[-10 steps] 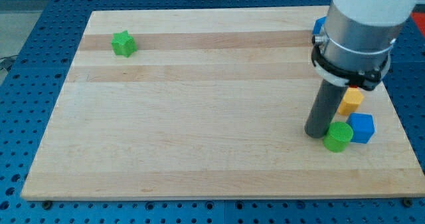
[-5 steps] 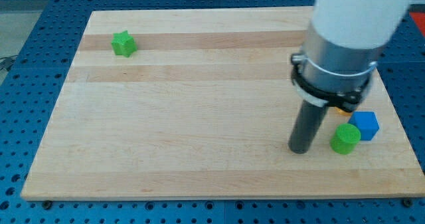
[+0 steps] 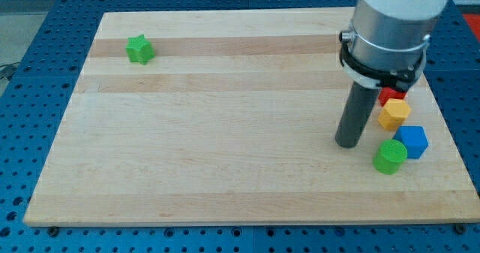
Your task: Adjust the green circle diagonally bottom left to the blue cube
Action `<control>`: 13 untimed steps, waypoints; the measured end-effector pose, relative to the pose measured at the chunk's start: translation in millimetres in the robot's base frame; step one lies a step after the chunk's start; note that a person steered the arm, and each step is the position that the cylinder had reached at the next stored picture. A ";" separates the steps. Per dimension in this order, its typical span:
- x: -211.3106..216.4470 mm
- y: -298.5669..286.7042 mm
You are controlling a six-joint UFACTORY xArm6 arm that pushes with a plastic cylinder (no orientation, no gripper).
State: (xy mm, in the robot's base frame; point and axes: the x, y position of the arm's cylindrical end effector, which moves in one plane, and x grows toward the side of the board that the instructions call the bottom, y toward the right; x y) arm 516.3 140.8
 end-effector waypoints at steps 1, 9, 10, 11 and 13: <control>26.4 5.9; 73.8 82.9; 71.3 99.9; 63.5 119.8; 45.3 125.7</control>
State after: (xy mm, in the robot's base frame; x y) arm 561.6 266.5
